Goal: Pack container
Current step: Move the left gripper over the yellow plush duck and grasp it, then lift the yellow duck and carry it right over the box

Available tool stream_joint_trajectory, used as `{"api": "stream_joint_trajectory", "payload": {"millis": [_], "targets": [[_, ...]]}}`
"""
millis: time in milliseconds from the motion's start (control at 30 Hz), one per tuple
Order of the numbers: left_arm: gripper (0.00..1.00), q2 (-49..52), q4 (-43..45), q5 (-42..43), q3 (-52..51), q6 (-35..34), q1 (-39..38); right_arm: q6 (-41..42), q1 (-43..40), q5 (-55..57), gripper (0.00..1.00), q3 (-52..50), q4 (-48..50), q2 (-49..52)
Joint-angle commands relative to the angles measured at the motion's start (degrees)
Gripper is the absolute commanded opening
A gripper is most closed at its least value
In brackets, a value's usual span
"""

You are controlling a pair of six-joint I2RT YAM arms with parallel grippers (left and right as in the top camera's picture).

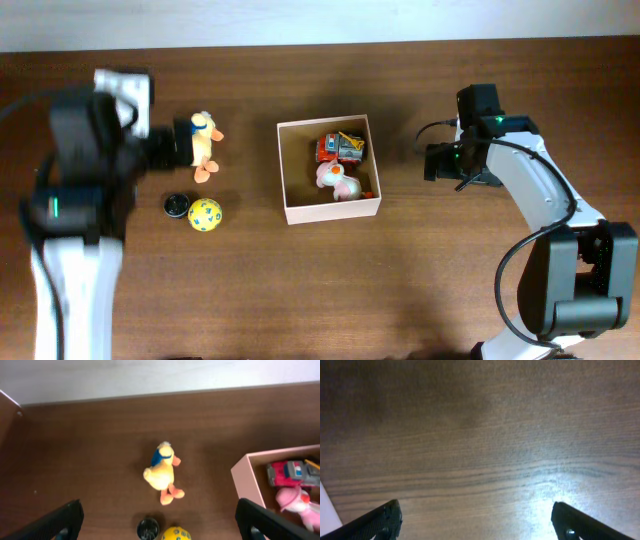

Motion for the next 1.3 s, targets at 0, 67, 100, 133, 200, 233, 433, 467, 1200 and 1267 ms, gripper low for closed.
{"api": "stream_joint_trajectory", "payload": {"millis": [0, 67, 100, 133, 200, 233, 433, 467, 1200, 1267], "targets": [[0.99, 11.3, -4.0, 1.4, 10.9, -0.2, -0.2, 0.1, -0.2, 0.9, 0.99, 0.5, 0.0, -1.2], [0.99, 14.4, -2.8, 1.4, 11.6, 0.4, -0.2, 0.1, -0.2, 0.9, 0.99, 0.5, 0.0, -1.2], [0.99, 15.7, -1.8, 1.4, 11.6, 1.4, -0.2, 0.1, -0.2, 0.9, 0.99, 0.5, 0.0, -1.2], [0.99, 17.4, -0.9, 1.4, 11.6, 3.0, -0.2, 0.1, -0.2, 0.9, 0.99, 0.5, 0.0, -1.2], [0.99, 20.1, 0.2, 1.4, 11.6, 5.7, -0.2, 0.1, -0.2, 0.9, 0.99, 0.5, 0.0, -1.2], [0.99, 21.6, 0.3, 1.4, 11.6, 7.0, -0.2, 0.1, -0.2, 0.9, 0.99, 0.5, 0.0, -1.2], [0.99, 30.8, 0.5, 1.3, 11.6, 11.0, -0.2, 0.1, -0.2, 0.9, 0.99, 0.5, 0.0, -1.2], [0.99, 32.4, 0.8, 1.3, 11.6, 11.4, -0.2, 0.1, -0.2, 0.9, 0.99, 0.5, 0.0, -1.2], [0.29, 53.5, 8.6, -2.1, 11.6, 17.8, -0.1, 0.1, -0.2, 0.9, 0.99, 0.5, 0.0, -1.2], [0.20, 53.3, 8.4, -4.9, 11.6, 17.8, -0.1, 0.1, -0.2, 0.9, 0.99, 0.5, 0.0, -1.2]]}}
